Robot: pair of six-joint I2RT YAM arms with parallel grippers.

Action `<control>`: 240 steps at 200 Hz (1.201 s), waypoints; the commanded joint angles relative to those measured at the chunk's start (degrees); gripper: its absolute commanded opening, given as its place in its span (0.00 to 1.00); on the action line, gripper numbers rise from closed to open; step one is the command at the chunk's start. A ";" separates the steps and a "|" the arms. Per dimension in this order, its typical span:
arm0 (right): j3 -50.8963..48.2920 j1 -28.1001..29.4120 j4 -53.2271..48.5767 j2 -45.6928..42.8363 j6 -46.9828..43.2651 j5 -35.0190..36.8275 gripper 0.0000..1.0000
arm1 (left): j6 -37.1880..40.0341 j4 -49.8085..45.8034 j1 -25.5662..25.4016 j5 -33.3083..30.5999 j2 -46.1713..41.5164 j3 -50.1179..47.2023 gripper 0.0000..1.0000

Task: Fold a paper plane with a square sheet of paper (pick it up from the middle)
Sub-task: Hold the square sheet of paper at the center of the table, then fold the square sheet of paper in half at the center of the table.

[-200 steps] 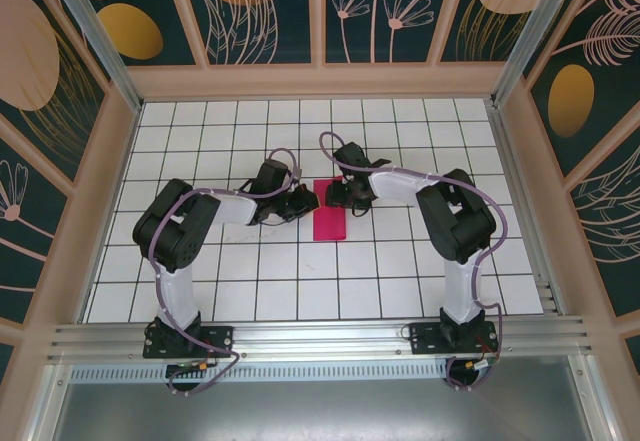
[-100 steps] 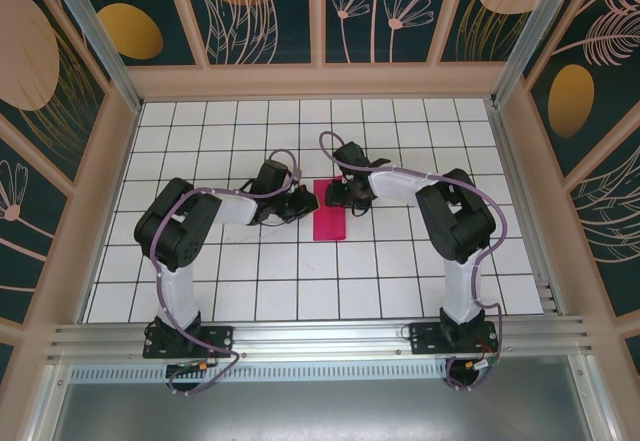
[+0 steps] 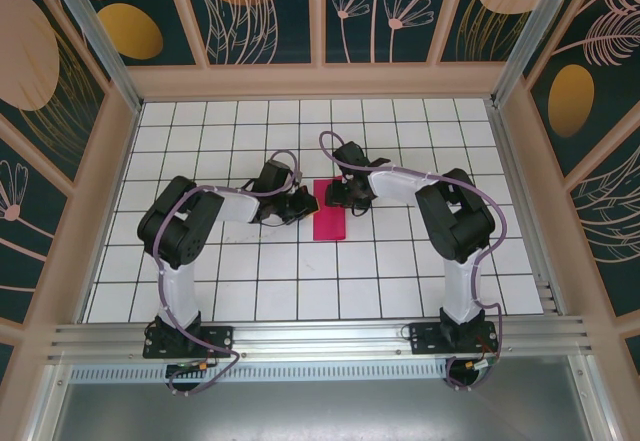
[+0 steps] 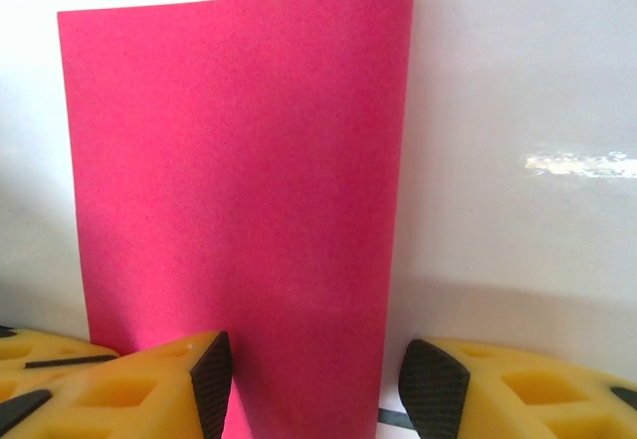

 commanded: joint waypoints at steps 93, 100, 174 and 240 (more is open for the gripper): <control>-4.38 0.72 -0.40 7.42 1.92 -3.75 0.56 | 2.69 -14.01 -1.19 -8.35 2.69 2.93 0.04; -4.46 0.12 -0.11 5.25 2.34 -3.63 0.57 | 2.70 -14.18 -1.20 -8.40 2.76 2.86 0.03; -11.30 -5.27 9.49 -13.97 3.11 -13.19 0.55 | 2.54 -17.08 -1.15 -11.14 3.70 3.12 0.02; -10.33 -2.76 11.23 -12.64 3.59 -18.27 0.17 | 1.55 -18.36 -1.20 -11.90 4.01 3.52 0.02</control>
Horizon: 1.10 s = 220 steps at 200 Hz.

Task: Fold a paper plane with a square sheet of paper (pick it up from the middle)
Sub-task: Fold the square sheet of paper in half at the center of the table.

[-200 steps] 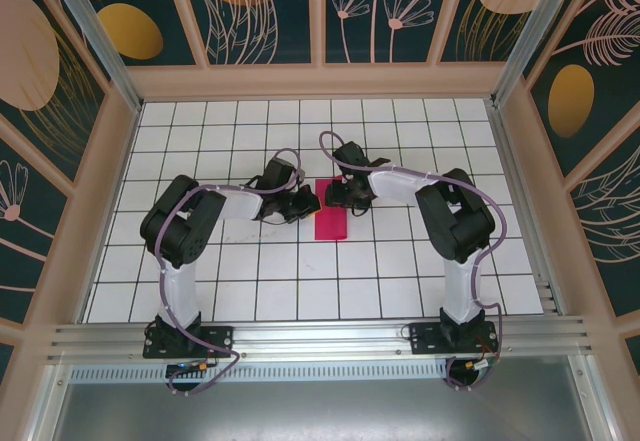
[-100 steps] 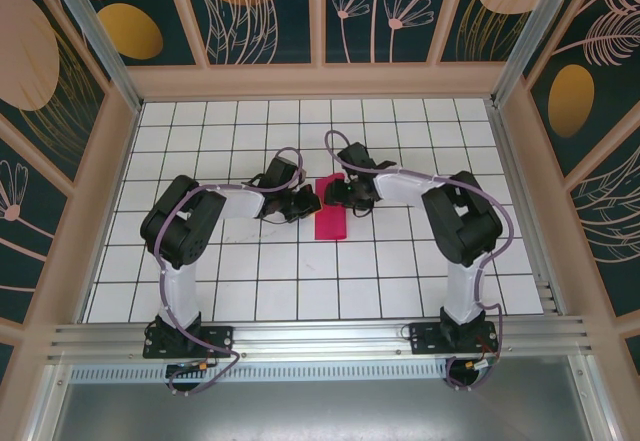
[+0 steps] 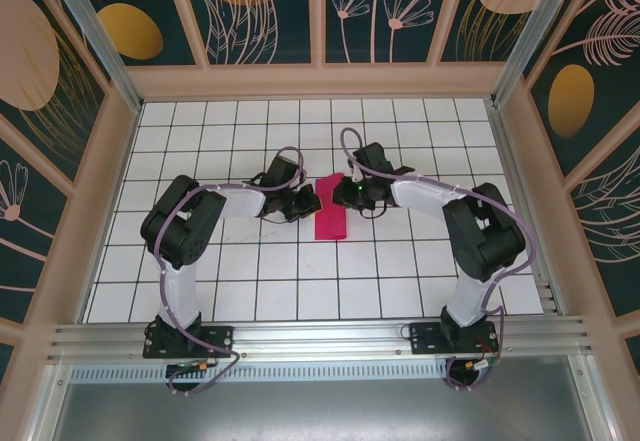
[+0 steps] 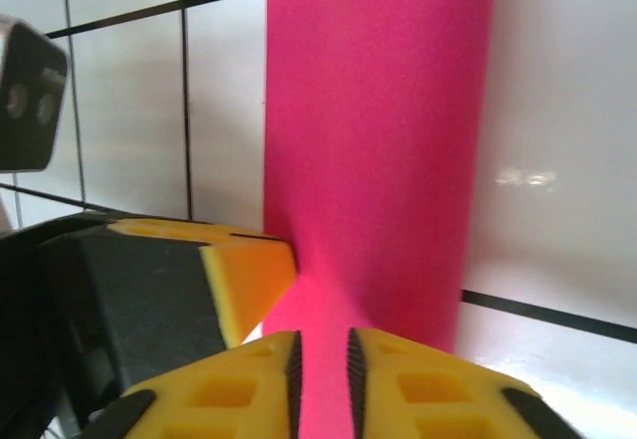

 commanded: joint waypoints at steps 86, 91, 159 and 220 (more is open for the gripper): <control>7.32 0.52 -8.12 10.40 -4.32 -5.34 0.10 | -0.59 -11.00 0.28 -8.03 3.81 -1.38 0.01; 7.12 0.47 -8.15 10.48 -4.49 -5.21 0.10 | -0.64 -11.19 0.31 -8.12 3.90 -1.43 0.01; -0.45 -2.76 -5.62 8.85 -6.82 -6.25 0.10 | -0.59 -12.52 0.28 -9.77 4.92 -2.08 0.00; -10.55 -6.56 -2.80 4.27 -7.68 -8.02 0.11 | -0.68 -12.14 0.28 -10.81 5.40 -3.63 0.00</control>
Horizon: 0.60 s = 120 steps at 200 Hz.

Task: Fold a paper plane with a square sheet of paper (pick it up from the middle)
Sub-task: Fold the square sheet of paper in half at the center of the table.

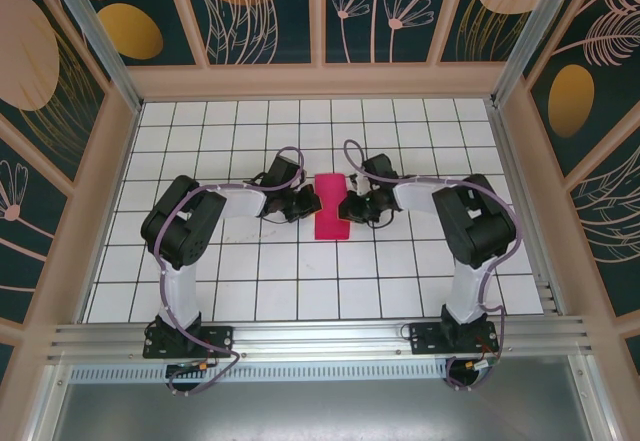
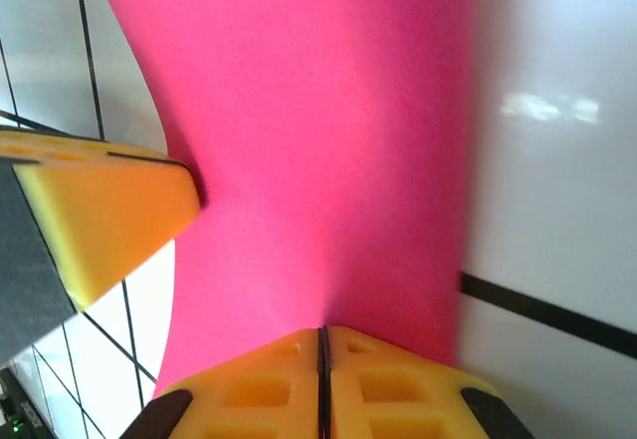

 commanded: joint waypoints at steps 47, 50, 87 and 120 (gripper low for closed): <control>-2.86 -3.62 -3.22 -8.22 1.07 2.66 0.11 | 0.24 -11.63 0.55 -9.72 5.42 -3.89 0.00; -2.46 -3.55 -2.75 -8.54 1.30 2.24 0.11 | 0.27 -11.67 0.55 -9.70 5.42 -3.91 0.00; 2.30 -1.49 1.05 -5.47 3.56 0.66 0.07 | 0.50 -12.11 0.55 -9.58 5.21 -3.36 0.00; 5.58 1.30 1.97 0.58 3.87 -0.16 0.01 | 0.49 -13.19 0.55 -10.09 5.25 -3.15 0.00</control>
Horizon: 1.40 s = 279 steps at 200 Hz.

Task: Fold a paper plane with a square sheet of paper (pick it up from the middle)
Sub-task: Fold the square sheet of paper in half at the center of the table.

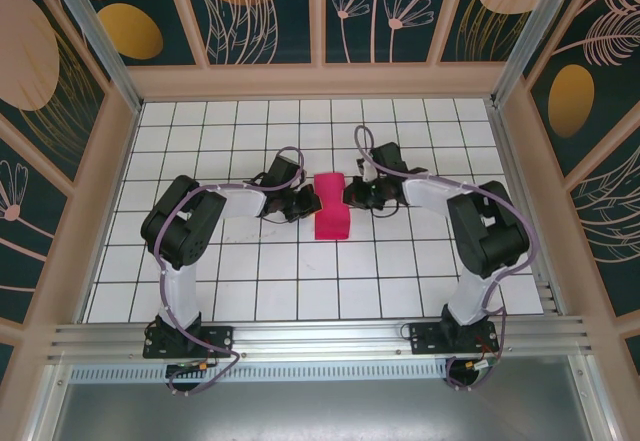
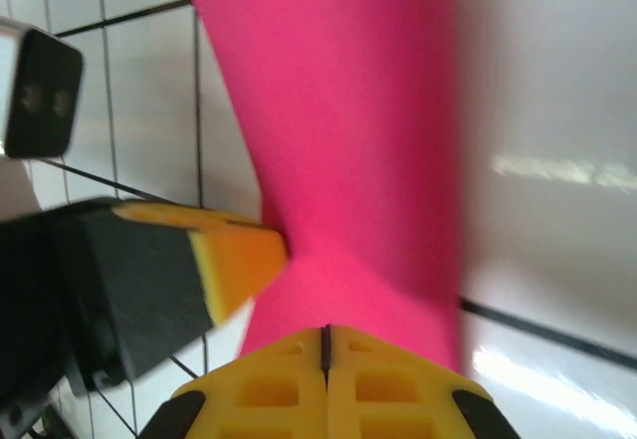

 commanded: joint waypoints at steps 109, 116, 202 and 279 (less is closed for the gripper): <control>-7.36 -5.04 3.36 2.84 0.18 2.71 0.00 | 0.16 -14.37 0.55 -11.26 5.39 -3.89 0.00; -6.89 -5.18 3.17 2.28 0.22 2.96 0.00 | 0.06 -14.37 0.55 -11.27 5.51 -3.84 0.00; 2.10 1.10 8.06 4.41 5.11 1.79 0.00 | 0.15 -14.46 0.55 -11.06 5.69 -3.19 0.00; 2.05 -2.04 9.57 10.25 5.57 5.48 0.00 | 0.42 -15.57 0.55 -12.42 5.18 -3.89 0.00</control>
